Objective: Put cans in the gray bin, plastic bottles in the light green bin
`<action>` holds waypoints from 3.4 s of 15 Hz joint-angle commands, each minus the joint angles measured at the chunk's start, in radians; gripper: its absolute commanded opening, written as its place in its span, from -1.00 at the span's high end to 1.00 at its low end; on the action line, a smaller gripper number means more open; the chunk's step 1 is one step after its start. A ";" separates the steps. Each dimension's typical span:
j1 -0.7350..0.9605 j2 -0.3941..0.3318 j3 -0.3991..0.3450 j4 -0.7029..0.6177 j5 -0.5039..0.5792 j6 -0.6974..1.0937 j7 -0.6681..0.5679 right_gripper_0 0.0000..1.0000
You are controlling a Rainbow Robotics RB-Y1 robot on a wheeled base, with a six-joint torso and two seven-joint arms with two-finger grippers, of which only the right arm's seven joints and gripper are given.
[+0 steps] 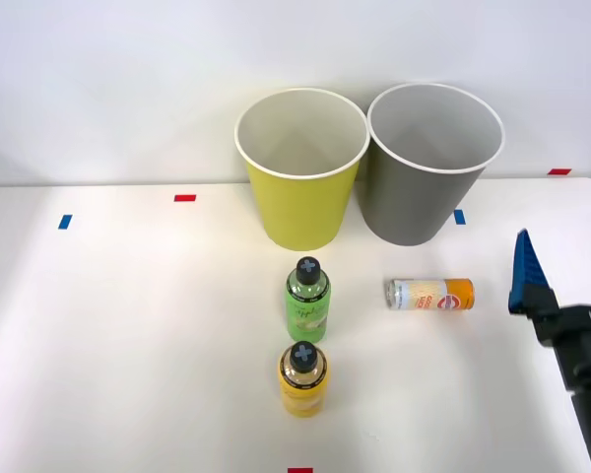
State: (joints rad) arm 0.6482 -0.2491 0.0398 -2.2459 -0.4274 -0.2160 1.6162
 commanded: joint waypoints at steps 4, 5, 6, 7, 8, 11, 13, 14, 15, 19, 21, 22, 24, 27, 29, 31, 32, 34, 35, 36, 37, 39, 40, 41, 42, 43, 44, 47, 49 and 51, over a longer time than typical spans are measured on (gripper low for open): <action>0.192 0.024 0.012 0.019 0.062 -0.049 0.004 -1.00; 0.203 0.036 0.012 0.045 0.072 -0.071 0.004 -1.00; 0.202 0.042 0.012 0.092 0.085 -0.114 0.001 -1.00; 0.189 0.042 0.012 0.155 0.095 -0.169 -0.001 -1.00; 0.176 0.042 0.011 0.206 0.104 -0.206 -0.004 -1.00; 0.140 0.039 -0.008 0.292 0.134 -0.246 -0.007 -1.00; 0.142 0.037 -0.011 0.304 0.139 -0.246 0.001 -1.00; 0.145 0.037 -0.014 0.315 0.145 -0.246 0.001 -1.00; 0.153 0.037 -0.014 0.330 0.156 -0.246 -0.007 -1.00; 0.168 0.100 -0.070 0.402 0.400 -0.326 -0.200 -1.00; 0.168 0.125 -0.087 0.427 0.507 -0.373 -0.317 -1.00; 0.171 0.131 -0.087 0.431 0.552 -0.393 -0.377 -1.00; 0.185 0.136 -0.087 0.433 0.628 -0.430 -0.478 -1.00; 0.222 0.139 -0.087 0.433 0.734 -0.503 -0.633 -1.00; 0.240 0.142 -0.087 0.433 0.783 -0.533 -0.677 -1.00; 0.238 0.143 -0.087 0.463 0.817 -0.568 -0.670 -1.00; 0.222 0.143 -0.097 0.513 0.839 -0.631 -0.670 -1.00; 0.192 0.142 -0.116 0.601 0.874 -0.743 -0.662 -1.00; 0.191 0.143 -0.120 0.618 0.892 -0.778 -0.653 -1.00; 0.200 0.145 -0.120 0.621 0.900 -0.803 -0.625 -1.00; 0.219 0.154 -0.109 0.621 0.897 -0.821 -0.564 -1.00; 0.257 0.172 -0.075 0.621 0.866 -0.830 -0.496 -1.00; 0.278 0.186 -0.061 0.621 0.845 -0.832 -0.453 -1.00; 0.295 0.197 -0.047 0.621 0.825 -0.830 -0.430 -1.00; 0.314 0.206 -0.029 0.621 0.805 -0.830 -0.429 -1.00; 0.327 0.208 -0.011 0.621 0.776 -0.832 -0.427 -1.00; 0.338 0.202 0.015 0.621 0.734 -0.835 -0.423 -1.00; 0.350 0.200 0.035 0.624 0.682 -0.835 -0.407 -1.00; 0.349 0.198 0.034 0.647 0.670 -0.841 -0.406 -1.00; 0.349 0.195 0.025 0.649 0.670 -0.839 -0.406 -1.00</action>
State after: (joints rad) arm 0.9980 -0.0519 0.0679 -1.5983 0.2425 -1.0566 1.2092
